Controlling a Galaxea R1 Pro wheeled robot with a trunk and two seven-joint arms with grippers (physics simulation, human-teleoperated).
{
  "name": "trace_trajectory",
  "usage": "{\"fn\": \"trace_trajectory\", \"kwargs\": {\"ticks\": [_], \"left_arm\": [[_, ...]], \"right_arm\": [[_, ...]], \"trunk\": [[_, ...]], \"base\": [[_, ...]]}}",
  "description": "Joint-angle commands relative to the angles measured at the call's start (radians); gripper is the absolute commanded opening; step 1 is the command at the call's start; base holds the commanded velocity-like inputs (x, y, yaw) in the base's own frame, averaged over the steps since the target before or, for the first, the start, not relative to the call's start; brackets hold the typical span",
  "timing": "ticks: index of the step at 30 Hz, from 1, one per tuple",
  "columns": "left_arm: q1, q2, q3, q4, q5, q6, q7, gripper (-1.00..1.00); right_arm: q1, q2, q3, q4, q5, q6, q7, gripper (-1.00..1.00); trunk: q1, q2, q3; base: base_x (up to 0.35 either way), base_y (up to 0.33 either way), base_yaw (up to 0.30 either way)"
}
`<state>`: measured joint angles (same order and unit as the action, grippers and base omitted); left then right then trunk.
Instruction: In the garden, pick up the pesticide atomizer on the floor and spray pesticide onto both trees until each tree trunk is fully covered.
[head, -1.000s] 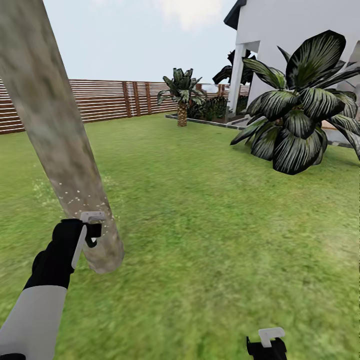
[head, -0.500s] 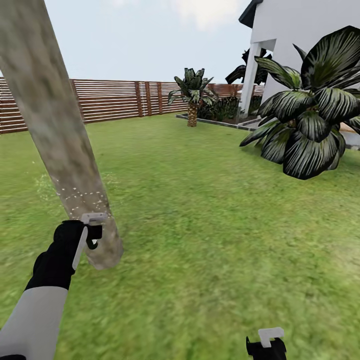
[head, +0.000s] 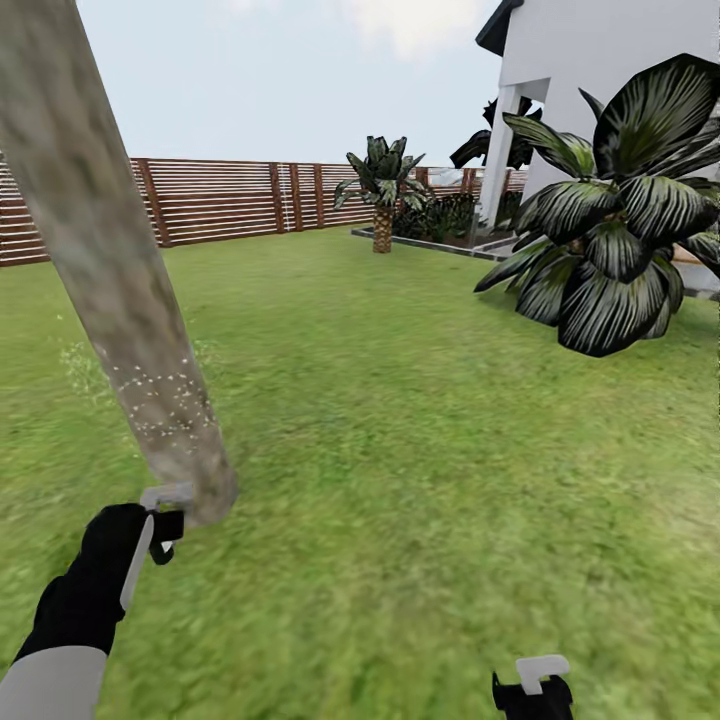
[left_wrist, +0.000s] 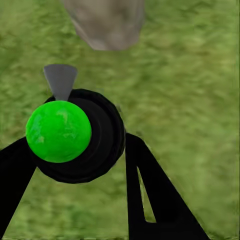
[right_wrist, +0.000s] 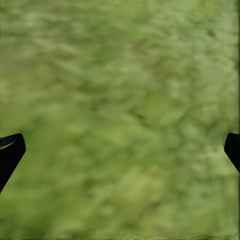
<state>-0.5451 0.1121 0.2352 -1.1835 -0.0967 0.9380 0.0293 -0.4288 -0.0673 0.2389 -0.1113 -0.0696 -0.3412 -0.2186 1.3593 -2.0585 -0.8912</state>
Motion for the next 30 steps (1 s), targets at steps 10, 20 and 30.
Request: {"fn": "trace_trajectory", "kwargs": {"ticks": [10, 20, 30], "left_arm": [[0.168, 0.045, -0.139, 0.403, -0.214, -0.697, -0.406, -1.0], [0.159, 0.065, -0.159, 0.464, -0.534, -0.972, -0.965, -1.0], [0.155, 0.026, -0.232, 0.466, -0.582, -0.96, -0.976, -1.0]], "right_arm": [[-0.001, -0.003, 0.072, -0.153, 0.156, 0.0, 0.302, 1.0], [-0.066, -0.014, 0.078, -0.32, 0.41, 0.001, 0.802, 1.0], [-0.068, 0.017, 0.082, -0.362, 0.418, 0.002, 0.834, -1.0]], "trunk": [[-0.001, 0.0, -0.001], [-0.001, 0.0, -0.001], [-0.001, 0.0, -0.001]], "base": [[-0.335, 0.0, 0.0], [-0.098, 0.0, 0.0], [0.0, 0.0, 0.0]]}}
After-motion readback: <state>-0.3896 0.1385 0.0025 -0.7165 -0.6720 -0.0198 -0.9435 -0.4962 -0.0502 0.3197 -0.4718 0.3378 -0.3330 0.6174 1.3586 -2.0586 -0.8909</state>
